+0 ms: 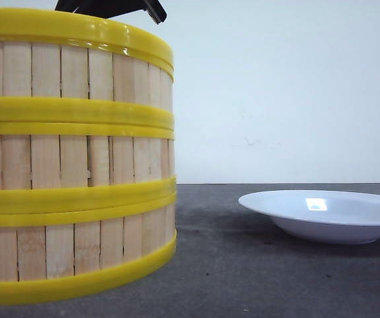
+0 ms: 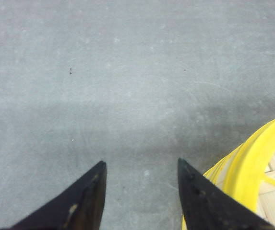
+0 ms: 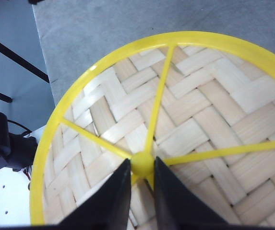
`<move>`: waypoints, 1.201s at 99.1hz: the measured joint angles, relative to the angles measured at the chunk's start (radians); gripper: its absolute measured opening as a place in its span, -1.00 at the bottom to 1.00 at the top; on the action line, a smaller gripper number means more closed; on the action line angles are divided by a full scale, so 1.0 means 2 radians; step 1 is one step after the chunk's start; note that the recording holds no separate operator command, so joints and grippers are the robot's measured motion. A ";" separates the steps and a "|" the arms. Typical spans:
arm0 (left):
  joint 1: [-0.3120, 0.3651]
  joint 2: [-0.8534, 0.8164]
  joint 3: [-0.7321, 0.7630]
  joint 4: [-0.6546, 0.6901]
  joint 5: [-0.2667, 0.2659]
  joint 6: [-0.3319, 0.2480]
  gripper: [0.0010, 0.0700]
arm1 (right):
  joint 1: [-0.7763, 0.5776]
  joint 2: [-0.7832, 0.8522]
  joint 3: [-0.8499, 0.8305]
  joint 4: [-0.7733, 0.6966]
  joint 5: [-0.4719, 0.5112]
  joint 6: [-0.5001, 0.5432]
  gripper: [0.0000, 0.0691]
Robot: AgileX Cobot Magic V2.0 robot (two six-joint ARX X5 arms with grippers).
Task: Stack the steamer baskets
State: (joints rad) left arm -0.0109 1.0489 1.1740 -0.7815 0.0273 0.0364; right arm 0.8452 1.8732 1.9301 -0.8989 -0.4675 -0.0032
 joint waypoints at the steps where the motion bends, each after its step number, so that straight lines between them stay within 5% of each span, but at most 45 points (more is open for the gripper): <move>1: 0.000 0.000 0.000 0.000 0.000 0.000 -0.23 | 0.000 0.000 0.000 0.000 0.000 0.000 -0.85; 25: 0.000 0.000 0.000 0.000 0.000 0.000 -0.23 | -0.001 0.000 0.000 0.001 0.000 0.000 -0.82; 42: 0.000 0.000 0.000 0.000 0.000 0.000 -0.23 | -0.001 0.000 0.000 0.015 -0.002 0.006 -0.14; 52: 0.000 0.000 0.000 0.000 0.000 0.000 -0.23 | -0.001 -0.003 0.000 0.014 -0.001 0.007 0.06; 74: 0.000 0.000 0.000 -0.011 0.003 0.000 -0.23 | -0.010 -0.062 -0.003 -0.019 0.064 0.006 0.11; 99: 0.000 -0.018 0.000 -0.036 0.042 0.000 -0.23 | -0.064 -0.153 -0.008 -0.086 0.184 0.000 0.11; 119: 0.000 -0.074 -0.004 -0.053 0.042 -0.002 -0.23 | -0.123 -0.238 -0.109 -0.077 0.196 0.000 0.11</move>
State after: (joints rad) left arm -0.0113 0.9009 1.1664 -0.8875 0.1116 0.0326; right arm 0.5995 1.3979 1.7115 -1.0523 -0.0750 -0.0036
